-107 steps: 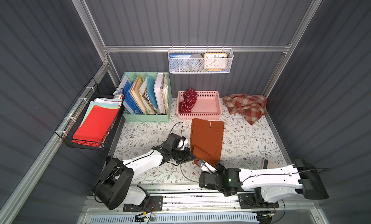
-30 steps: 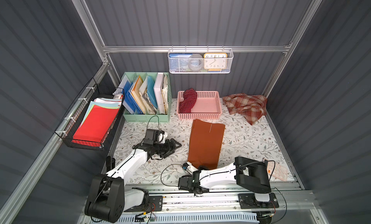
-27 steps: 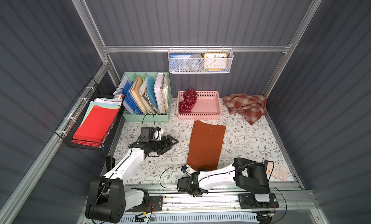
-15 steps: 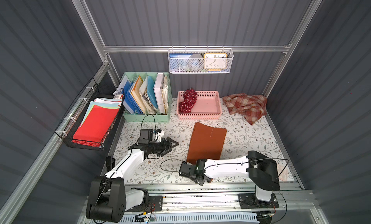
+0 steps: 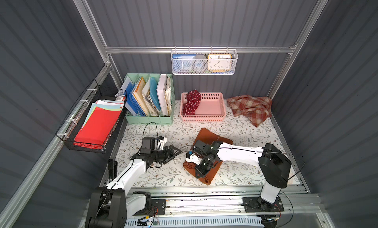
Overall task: Roll up the skirts
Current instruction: Roll the skirt at the center of the board.
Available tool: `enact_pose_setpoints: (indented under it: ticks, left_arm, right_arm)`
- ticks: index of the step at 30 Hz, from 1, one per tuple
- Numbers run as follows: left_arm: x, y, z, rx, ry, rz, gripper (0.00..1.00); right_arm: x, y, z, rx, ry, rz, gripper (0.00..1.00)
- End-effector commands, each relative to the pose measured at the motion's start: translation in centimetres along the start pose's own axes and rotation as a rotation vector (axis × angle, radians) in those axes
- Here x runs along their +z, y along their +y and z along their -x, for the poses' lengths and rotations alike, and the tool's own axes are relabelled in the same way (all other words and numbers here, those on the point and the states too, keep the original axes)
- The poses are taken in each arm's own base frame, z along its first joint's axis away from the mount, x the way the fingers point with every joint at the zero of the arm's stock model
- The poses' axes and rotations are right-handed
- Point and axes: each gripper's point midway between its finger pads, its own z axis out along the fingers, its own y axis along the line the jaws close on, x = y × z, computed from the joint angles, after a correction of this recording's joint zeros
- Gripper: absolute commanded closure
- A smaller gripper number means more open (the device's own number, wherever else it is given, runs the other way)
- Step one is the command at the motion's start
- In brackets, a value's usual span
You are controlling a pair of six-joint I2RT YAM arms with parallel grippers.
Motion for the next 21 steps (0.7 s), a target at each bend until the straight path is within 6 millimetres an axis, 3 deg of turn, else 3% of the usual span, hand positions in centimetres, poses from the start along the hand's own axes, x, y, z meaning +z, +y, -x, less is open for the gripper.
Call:
enact_pose_setpoints:
  ticks: [1, 7, 12, 15, 21]
  left_arm:
    - [-0.2, 0.3, -0.6, -0.002, -0.005, -0.002, 0.27]
    - [-1.3, 0.8, -1.8, -0.012, -0.042, 0.025, 0.28]
    - [-2.3, 1.0, -3.5, -0.022, -0.062, 0.033, 0.28]
    - [-2.1, 1.8, -4.8, -0.056, -0.062, 0.027, 0.3]
    - [-1.2, 3.1, -7.1, -0.087, -0.052, 0.057, 0.42]
  right_arm:
    - [1.0, 0.6, 0.1, 0.032, 0.021, 0.157, 0.88]
    - [2.9, -2.2, -0.3, 0.109, 0.039, 0.158, 0.84]
    - [3.3, -4.1, -0.2, 0.14, 0.032, 0.093, 0.63]
    - [3.0, -4.3, -0.3, 0.135, 0.029, 0.07, 0.55]
    - [2.5, -4.5, 0.0, 0.141, -0.003, 0.043, 0.52]
